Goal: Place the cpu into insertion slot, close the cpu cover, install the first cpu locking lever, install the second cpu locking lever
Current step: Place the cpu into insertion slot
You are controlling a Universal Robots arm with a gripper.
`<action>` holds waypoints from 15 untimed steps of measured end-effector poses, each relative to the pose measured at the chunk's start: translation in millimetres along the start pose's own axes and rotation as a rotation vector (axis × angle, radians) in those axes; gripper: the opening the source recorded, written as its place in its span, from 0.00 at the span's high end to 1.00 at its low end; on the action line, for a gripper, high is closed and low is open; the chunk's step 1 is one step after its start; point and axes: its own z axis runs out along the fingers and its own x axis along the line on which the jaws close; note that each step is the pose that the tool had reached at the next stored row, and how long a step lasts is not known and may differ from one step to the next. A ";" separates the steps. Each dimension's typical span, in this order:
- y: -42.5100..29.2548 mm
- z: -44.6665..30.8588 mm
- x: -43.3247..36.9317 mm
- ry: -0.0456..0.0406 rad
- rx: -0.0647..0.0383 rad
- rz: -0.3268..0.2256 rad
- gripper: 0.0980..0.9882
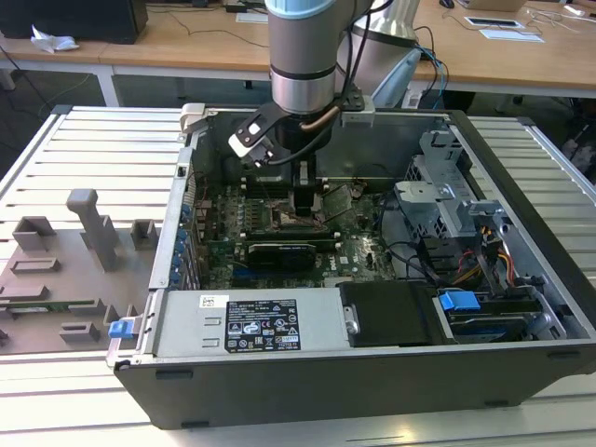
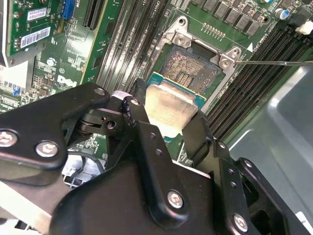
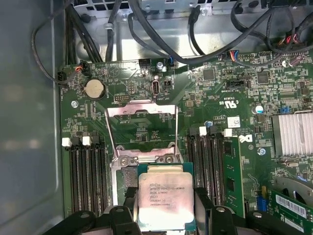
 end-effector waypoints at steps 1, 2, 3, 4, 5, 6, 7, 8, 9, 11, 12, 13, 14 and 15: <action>-0.3 0.7 0.0 0.0000 0.000 0.000 0.50; -0.6 1.3 -0.1 0.0000 0.000 0.000 0.50; -0.8 1.8 -0.1 -0.0001 0.000 0.000 0.50; -1.0 2.2 -0.1 -0.0001 0.000 0.000 0.50; -1.3 2.7 -0.1 -0.0001 0.000 0.000 0.50; -1.4 3.1 -0.1 0.0000 0.000 0.000 0.50; -1.5 3.5 -0.1 0.0000 0.000 0.000 0.50; -1.6 3.9 -0.2 0.0000 0.000 0.000 0.50; -1.8 4.3 -0.2 -0.0001 0.000 0.000 0.50; -2.3 5.6 -0.2 -0.0001 0.000 0.000 0.50; -2.5 6.2 -0.3 -0.0001 0.000 0.000 0.50; -2.6 6.5 -0.3 0.0000 0.000 0.000 0.50; -2.7 6.8 -0.3 -0.0001 0.000 0.000 0.50; -2.9 7.3 -0.3 0.0000 0.000 0.000 0.50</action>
